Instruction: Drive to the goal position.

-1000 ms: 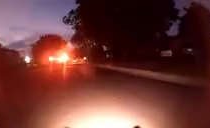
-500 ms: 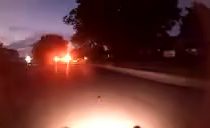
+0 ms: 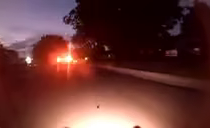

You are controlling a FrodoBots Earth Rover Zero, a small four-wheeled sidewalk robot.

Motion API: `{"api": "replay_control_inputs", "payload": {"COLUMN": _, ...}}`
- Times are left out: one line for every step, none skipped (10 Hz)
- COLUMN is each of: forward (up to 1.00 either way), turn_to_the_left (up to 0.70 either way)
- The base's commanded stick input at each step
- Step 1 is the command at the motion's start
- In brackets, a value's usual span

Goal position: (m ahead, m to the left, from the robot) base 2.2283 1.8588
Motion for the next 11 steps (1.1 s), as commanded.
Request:
{"api": "replay_control_inputs", "payload": {"forward": 0.7, "turn_to_the_left": 0.3}}
{"api": "replay_control_inputs", "payload": {"forward": 0.7, "turn_to_the_left": 0.34}}
{"api": "replay_control_inputs", "payload": {"forward": 0.7, "turn_to_the_left": 0.31}}
{"api": "replay_control_inputs", "payload": {"forward": 0.7, "turn_to_the_left": 0.27}}
{"api": "replay_control_inputs", "payload": {"forward": 0.7, "turn_to_the_left": 0.24}}
{"api": "replay_control_inputs", "payload": {"forward": 0.7, "turn_to_the_left": 0.21}}
{"api": "replay_control_inputs", "payload": {"forward": 0.7, "turn_to_the_left": 0.18}}
{"api": "replay_control_inputs", "payload": {"forward": 0.7, "turn_to_the_left": 0.15}}
{"api": "replay_control_inputs", "payload": {"forward": 0.7, "turn_to_the_left": 0.11}}
{"api": "replay_control_inputs", "payload": {"forward": 0.7, "turn_to_the_left": 0.08}}
{"api": "replay_control_inputs", "payload": {"forward": 0.7, "turn_to_the_left": 0.05}}
